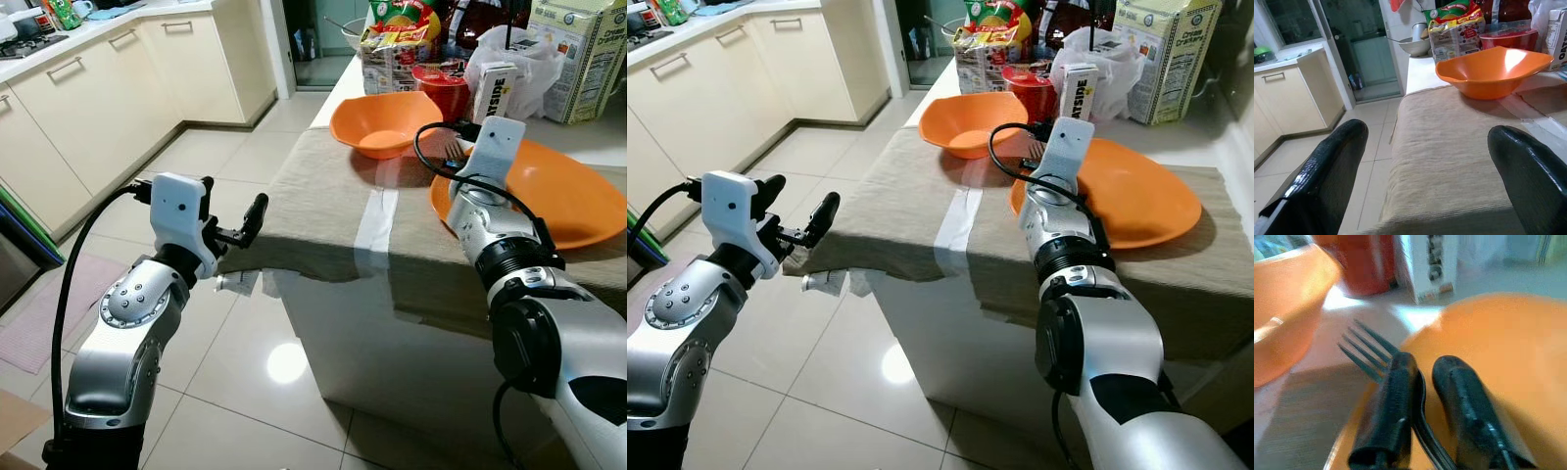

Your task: Setting the table

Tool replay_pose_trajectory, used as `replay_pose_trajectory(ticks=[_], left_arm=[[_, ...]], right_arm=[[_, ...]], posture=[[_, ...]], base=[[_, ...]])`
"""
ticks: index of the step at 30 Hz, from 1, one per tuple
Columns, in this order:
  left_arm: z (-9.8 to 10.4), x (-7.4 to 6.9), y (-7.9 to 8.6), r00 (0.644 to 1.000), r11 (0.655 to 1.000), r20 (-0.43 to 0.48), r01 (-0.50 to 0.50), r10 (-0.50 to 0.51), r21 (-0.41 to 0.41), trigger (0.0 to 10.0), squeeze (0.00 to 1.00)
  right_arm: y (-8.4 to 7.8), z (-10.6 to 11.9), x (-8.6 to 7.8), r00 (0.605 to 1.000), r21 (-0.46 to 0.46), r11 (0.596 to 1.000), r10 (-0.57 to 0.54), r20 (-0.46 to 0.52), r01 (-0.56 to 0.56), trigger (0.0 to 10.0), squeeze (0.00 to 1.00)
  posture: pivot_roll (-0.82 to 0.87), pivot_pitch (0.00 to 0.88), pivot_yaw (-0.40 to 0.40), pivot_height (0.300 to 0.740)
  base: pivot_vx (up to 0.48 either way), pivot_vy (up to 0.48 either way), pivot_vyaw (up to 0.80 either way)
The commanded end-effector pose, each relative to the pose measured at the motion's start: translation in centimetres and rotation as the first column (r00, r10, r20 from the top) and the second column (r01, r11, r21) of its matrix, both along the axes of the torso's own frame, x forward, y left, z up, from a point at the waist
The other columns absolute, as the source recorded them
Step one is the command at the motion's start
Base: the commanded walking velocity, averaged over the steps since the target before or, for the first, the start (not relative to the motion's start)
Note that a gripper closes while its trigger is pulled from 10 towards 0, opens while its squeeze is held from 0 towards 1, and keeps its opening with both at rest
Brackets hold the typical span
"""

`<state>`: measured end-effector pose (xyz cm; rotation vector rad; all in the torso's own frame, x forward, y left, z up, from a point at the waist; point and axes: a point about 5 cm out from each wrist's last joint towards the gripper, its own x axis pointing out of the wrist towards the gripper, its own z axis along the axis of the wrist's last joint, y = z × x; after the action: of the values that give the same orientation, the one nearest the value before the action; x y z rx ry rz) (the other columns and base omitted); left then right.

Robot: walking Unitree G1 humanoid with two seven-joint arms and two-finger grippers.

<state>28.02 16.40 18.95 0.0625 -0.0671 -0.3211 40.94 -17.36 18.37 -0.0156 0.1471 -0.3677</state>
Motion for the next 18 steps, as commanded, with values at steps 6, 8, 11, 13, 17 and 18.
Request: replay_pose_trajectory(ticks=[6, 8, 11, 13, 17, 18], left_arm=[[0.0, 0.2, 0.3, 1.000, 1.000, -0.007, -0.021, 0.021, 0.002, 10.0, 0.00], [0.1, 0.2, 0.3, 1.000, 1.000, -0.002, -0.021, 0.021, 0.001, 10.0, 0.00], [0.2, 0.2, 0.2, 1.000, 1.000, 0.002, -0.020, 0.020, -0.001, 10.0, 0.00], [0.2, 0.2, 0.2, 1.000, 1.000, 0.004, -0.020, 0.020, -0.001, 10.0, 0.00], [0.3, 0.3, 0.2, 1.000, 1.000, 0.008, -0.020, 0.020, 0.000, 10.0, 0.00], [0.3, 0.3, 0.2, 1.000, 1.000, 0.009, -0.020, 0.020, 0.000, 10.0, 0.00]], right_arm=[[1.3, 2.6, 0.4, 0.989, -0.087, 0.996, 0.032, 0.145, -0.019, 0.0, 0.00], [1.5, 3.5, 0.4, 0.980, -0.110, 0.994, 0.038, 0.196, -0.017, 0.0, 0.00], [1.7, 4.5, 0.4, 0.966, -0.155, 0.988, 0.051, 0.255, -0.011, 0.0, 0.00], [1.8, 4.5, 0.4, 0.965, -0.166, 0.986, 0.059, 0.256, -0.016, 0.0, 0.00], [2.2, 4.2, 0.4, 0.970, -0.193, 0.981, 0.081, 0.231, -0.036, 0.0, 0.00], [2.3, 4.2, 0.4, 0.971, -0.198, 0.979, 0.085, 0.225, -0.040, 0.0, 0.00]], posture=[[-0.08, 0.000, 0.171, 0.735], [-0.08, 0.000, 0.168, 0.735], [-0.08, 0.000, 0.168, 0.735], [-0.08, 0.000, 0.168, 0.735], [-0.08, 0.000, 0.168, 0.735], [-0.08, 0.000, 0.168, 0.735]], base=[[0.000, 0.000, 0.00], [0.000, 0.000, 0.00], [0.000, 0.000, 0.00], [0.000, 0.000, 0.00], [0.000, 0.000, 0.00], [0.000, 0.000, 0.00]])
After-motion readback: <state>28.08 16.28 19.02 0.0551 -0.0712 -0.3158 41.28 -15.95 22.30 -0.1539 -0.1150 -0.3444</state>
